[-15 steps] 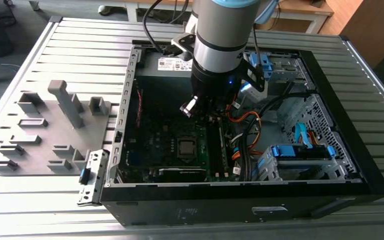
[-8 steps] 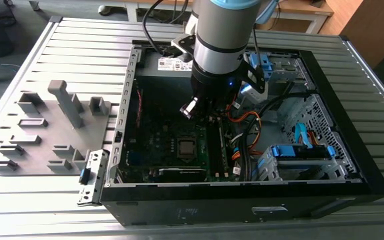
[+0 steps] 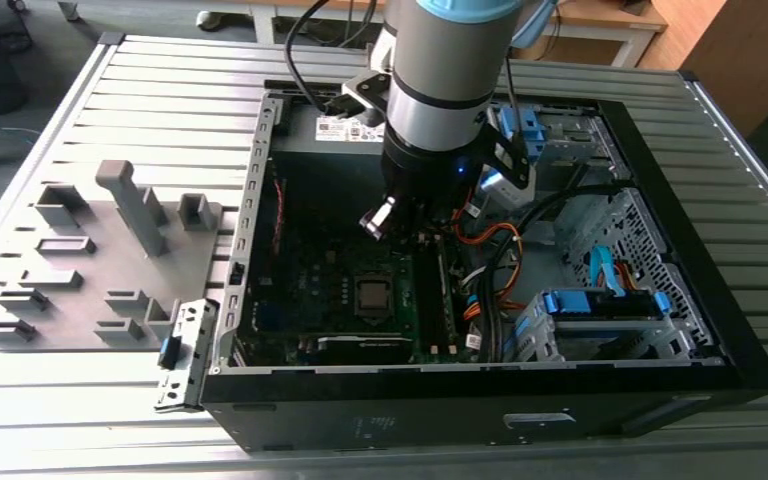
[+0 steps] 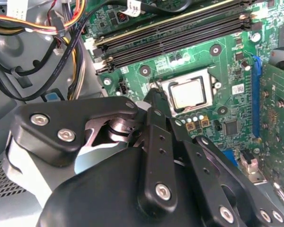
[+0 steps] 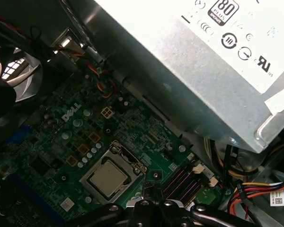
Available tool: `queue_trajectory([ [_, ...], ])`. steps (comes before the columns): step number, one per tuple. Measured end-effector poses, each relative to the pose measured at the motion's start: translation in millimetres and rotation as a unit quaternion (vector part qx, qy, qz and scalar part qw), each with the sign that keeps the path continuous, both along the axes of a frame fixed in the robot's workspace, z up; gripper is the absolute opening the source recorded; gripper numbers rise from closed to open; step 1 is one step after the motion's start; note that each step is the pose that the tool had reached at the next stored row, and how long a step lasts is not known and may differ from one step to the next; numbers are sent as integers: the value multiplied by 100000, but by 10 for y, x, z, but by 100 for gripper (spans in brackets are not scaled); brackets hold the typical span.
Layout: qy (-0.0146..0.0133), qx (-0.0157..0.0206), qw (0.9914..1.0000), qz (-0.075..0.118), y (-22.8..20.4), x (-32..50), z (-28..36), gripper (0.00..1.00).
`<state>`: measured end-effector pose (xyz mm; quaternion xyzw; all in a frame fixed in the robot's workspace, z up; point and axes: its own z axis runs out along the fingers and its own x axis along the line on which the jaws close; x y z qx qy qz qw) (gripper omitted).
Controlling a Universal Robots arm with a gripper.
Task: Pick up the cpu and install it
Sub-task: 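Install the first cpu locking lever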
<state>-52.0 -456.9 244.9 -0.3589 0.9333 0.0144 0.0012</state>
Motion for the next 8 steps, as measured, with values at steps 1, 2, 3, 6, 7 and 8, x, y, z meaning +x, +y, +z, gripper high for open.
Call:
queue_trajectory([
  [1,-2,-1,100000,4,-3,0,-2,11],
  [2,-1,-2,100000,3,-5,0,-3,11],
  [3,-3,-1,100000,5,-9,0,-4,11],
  [6,-2,-2,100000,6,-30,-1,-9,11],
  [7,-5,2,100000,3,-37,-2,-10,11],
  [8,-4,5,100000,7,-45,-2,-13,11],
])
